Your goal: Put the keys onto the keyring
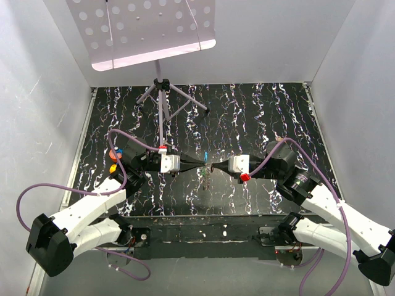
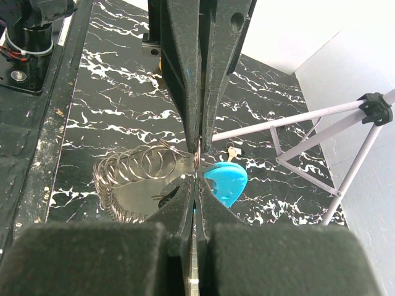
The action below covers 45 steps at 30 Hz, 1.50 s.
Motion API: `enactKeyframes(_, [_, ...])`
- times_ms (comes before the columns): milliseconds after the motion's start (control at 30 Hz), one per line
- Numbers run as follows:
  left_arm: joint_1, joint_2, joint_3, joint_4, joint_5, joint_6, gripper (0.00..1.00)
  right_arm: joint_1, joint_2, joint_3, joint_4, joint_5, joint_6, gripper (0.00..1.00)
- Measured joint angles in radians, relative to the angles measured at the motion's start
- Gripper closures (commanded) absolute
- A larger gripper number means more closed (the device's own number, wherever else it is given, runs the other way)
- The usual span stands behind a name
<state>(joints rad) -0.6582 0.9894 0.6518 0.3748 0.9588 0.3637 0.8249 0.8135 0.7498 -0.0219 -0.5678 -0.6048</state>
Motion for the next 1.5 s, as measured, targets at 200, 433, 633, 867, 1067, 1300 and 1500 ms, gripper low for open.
enactKeyframes(200, [0.0, 0.0, 0.0, 0.0, 0.001, -0.001, 1.0, 0.0, 0.0, 0.0, 0.002, 0.0, 0.003, 0.99])
enactKeyframes(433, [0.0, 0.002, 0.0, 0.0, 0.008, -0.002, 1.0, 0.0, 0.0, 0.0, 0.003, 0.0, 0.018, 0.99])
enactKeyframes(633, [0.002, 0.004, 0.0, 0.001, 0.02, -0.007, 1.0, 0.0, 0.0, 0.0, 0.003, -0.004, 0.029, 0.99])
enactKeyframes(867, [0.002, 0.008, 0.0, 0.007, 0.028, -0.016, 1.0, 0.0, 0.0, 0.0, 0.003, -0.005, 0.037, 0.99])
enactKeyframes(1067, [0.003, 0.011, 0.0, 0.014, 0.034, -0.024, 1.0, -0.001, 0.0, 0.0, 0.003, -0.008, 0.047, 0.99])
enactKeyframes(1300, [0.005, 0.015, 0.0, 0.019, 0.043, -0.029, 1.0, -0.001, 0.006, 0.0, 0.004, -0.008, 0.052, 0.99])
enactKeyframes(1500, [0.005, 0.016, 0.0, 0.022, 0.048, -0.033, 1.0, -0.001, 0.006, 0.0, 0.004, -0.008, 0.052, 0.99])
